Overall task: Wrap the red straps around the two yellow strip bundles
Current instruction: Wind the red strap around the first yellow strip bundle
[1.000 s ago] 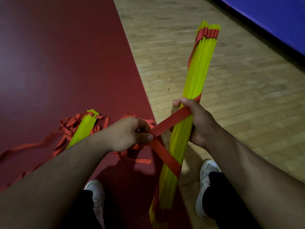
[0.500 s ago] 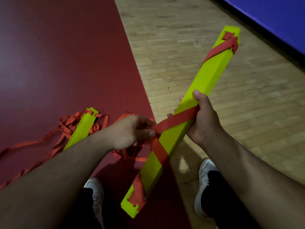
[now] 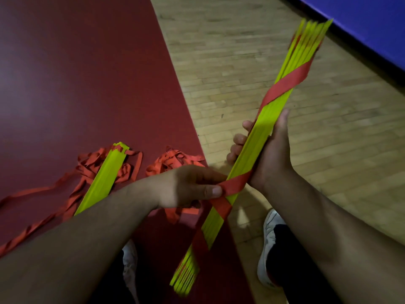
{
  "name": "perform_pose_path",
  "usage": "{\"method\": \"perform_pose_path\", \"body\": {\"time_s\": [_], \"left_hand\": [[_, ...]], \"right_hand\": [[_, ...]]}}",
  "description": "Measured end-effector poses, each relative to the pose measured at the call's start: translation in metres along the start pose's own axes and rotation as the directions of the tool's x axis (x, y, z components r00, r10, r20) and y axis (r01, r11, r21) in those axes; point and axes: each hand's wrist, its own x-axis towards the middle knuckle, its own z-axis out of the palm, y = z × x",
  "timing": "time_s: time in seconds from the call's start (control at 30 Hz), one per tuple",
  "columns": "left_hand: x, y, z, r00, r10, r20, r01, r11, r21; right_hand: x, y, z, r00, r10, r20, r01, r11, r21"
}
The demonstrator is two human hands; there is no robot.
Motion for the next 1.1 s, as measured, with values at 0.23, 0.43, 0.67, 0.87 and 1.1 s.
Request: {"method": "perform_pose_path", "body": {"time_s": [0.23, 0.43, 0.67, 0.87, 1.1], "left_hand": [[0.001, 0.002, 0.005, 0.999, -0.029, 0.022, 0.030, 0.998, -0.057], [0.002, 0.001, 0.003, 0.979, -0.002, -0.206, 0.025, 0.994, 0.110], [-0.003, 0.015, -0.012, 0.990, 0.008, -0.142, 0.056, 0.893, 0.447], [-0.009, 0.013, -0.015, 0.986, 0.000, -0.166, 0.084, 0.862, 0.499], [-0.009, 0.010, -0.013, 0.990, 0.025, -0.138, 0.053, 0.843, 0.536]], "right_hand": [[-0.007, -0.009, 0.005, 0.964, -0.182, 0.194, 0.200, 0.977, -0.075], [-0.001, -0.006, 0.006, 0.966, -0.249, 0.074, 0.257, 0.881, -0.397], [0.005, -0.010, -0.001, 0.967, -0.255, 0.013, 0.239, 0.886, -0.398], [0.009, -0.013, -0.008, 0.953, -0.304, 0.002, 0.275, 0.858, -0.434], [0.013, -0.012, -0.013, 0.959, -0.282, -0.013, 0.250, 0.872, -0.421]]}}
